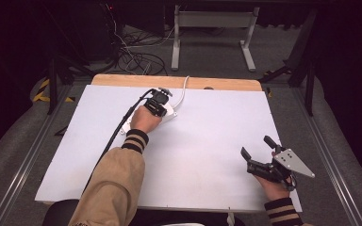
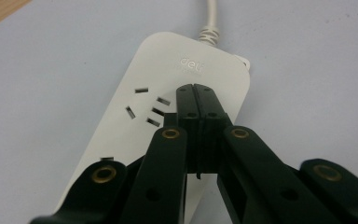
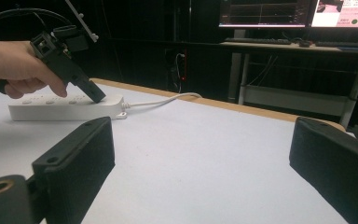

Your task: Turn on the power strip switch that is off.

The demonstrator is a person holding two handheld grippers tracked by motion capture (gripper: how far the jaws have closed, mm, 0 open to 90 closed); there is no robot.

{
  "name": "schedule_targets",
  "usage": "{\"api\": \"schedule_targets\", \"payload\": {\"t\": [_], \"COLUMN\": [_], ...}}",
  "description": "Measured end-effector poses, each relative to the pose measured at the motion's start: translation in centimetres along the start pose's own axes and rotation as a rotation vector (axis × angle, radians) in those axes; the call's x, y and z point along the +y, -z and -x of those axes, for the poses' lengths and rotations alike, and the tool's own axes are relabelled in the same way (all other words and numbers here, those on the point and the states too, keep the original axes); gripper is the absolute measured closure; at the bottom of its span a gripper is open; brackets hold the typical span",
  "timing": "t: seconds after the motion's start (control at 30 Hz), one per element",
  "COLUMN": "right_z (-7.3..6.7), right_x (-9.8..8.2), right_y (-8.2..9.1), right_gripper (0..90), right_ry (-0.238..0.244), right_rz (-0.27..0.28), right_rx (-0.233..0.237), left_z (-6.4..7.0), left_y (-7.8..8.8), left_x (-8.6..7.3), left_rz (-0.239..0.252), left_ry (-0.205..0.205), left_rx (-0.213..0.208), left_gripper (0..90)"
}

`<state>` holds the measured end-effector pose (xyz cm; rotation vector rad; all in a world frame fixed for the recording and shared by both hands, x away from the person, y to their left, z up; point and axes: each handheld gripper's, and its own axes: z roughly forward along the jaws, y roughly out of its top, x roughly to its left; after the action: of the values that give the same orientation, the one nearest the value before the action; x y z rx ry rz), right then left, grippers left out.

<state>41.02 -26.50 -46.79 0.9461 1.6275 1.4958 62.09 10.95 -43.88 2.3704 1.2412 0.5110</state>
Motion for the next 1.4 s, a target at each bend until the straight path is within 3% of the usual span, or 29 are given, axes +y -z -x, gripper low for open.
{"api": "schedule_targets", "payload": {"t": [0.6,0.77,0.9,1.4], "right_z": [-0.01,-0.02,0.00,-0.08], "right_x": [-0.01,-0.05,-0.07,-0.13], "right_y": [-0.01,0.00,0.03,0.04], "right_gripper": [7.2,7.4,7.4,7.6], "right_ry": [-0.002,0.002,0.004,0.001], "right_rz": [-0.006,-0.009,-0.010,-0.019], "right_rx": [-0.001,-0.001,-0.003,-0.005], "left_z": [0.01,-0.24,-0.31,-0.39], "left_y": [0.02,0.03,0.05,0.26], "left_x": [-0.04,-0.16,-0.22,-0.24], "left_rz": [0.002,0.009,0.014,0.015], "left_ry": [0.001,0.013,-0.011,-0.023], "left_rx": [0.002,-0.016,-0.019,-0.029], "left_gripper": [90.0,90.0,90.0,90.0]}}
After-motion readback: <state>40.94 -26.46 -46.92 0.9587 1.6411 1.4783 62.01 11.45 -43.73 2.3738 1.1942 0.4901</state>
